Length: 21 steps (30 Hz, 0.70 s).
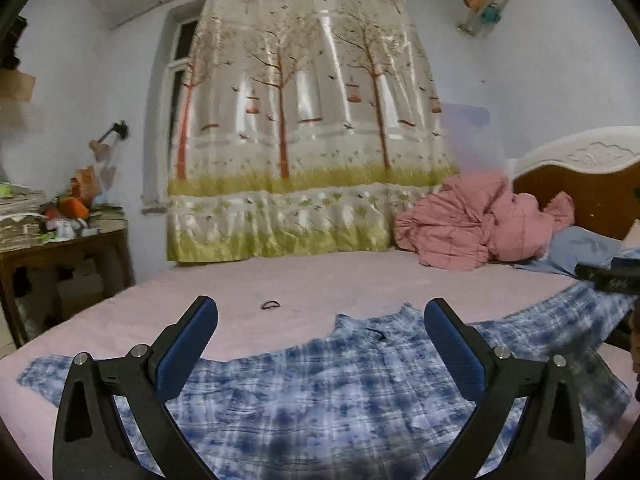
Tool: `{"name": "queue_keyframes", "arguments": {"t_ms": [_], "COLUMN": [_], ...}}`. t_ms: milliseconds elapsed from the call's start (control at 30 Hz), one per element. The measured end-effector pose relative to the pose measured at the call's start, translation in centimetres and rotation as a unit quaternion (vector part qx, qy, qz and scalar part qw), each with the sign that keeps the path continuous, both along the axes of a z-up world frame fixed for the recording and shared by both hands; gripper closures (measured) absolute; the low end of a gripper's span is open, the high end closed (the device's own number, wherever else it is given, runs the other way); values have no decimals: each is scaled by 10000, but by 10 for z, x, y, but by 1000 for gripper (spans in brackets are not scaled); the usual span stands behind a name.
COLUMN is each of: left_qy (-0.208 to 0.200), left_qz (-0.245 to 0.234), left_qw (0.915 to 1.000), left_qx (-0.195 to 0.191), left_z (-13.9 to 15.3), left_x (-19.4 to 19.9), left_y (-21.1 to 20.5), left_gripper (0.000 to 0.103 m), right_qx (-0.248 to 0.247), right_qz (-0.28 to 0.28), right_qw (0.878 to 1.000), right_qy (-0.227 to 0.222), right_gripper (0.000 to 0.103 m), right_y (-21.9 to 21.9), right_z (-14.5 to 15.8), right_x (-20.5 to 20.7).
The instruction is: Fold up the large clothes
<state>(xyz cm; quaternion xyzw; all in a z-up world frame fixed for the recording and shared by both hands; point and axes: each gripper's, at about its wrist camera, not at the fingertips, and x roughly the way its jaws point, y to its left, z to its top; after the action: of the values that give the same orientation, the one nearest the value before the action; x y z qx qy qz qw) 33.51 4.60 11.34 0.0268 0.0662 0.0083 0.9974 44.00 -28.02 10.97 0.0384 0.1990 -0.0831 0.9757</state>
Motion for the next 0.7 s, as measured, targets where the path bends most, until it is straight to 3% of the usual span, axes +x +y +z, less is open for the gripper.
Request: {"name": "queue_keyframes", "arguments": {"t_ms": [67,233,367,467,533,633,700], "left_qy": [104,512,1101,1828,2081,2005,1962], "left_qz": [-126,-179,-3,214,301,225,171], "left_qw": [9997,9976,9927,9784,9719,9740,9761], "left_qx": [-204,-429,-495,-941,-1060,-1026,-915], "left_z": [-3,-25,-61,-83,-90,-89,-90], "left_x": [4,31,60,79,83,78,77], "left_y": [5,20,31,42,44,41,37], "left_gripper": [0,0,0,0,1,1,1], "right_qx": [-83,497,271,964,1463,1715,2065], "right_qz": [-229,-653,-1299,-1664,-1902,-2170,-1827], "right_qw": [9994,9946,9891,9794,9679,9586,9596], "right_qy": [250,634,640,624,745,679,567], "right_gripper": [0,0,4,4,5,18,42], "right_y": [-7,-57,-110,-155,-180,-205,-217], "right_z": [-12,-47,-49,-50,-56,-64,-70], "right_x": [5,0,-8,-26,-32,-39,-38]}}
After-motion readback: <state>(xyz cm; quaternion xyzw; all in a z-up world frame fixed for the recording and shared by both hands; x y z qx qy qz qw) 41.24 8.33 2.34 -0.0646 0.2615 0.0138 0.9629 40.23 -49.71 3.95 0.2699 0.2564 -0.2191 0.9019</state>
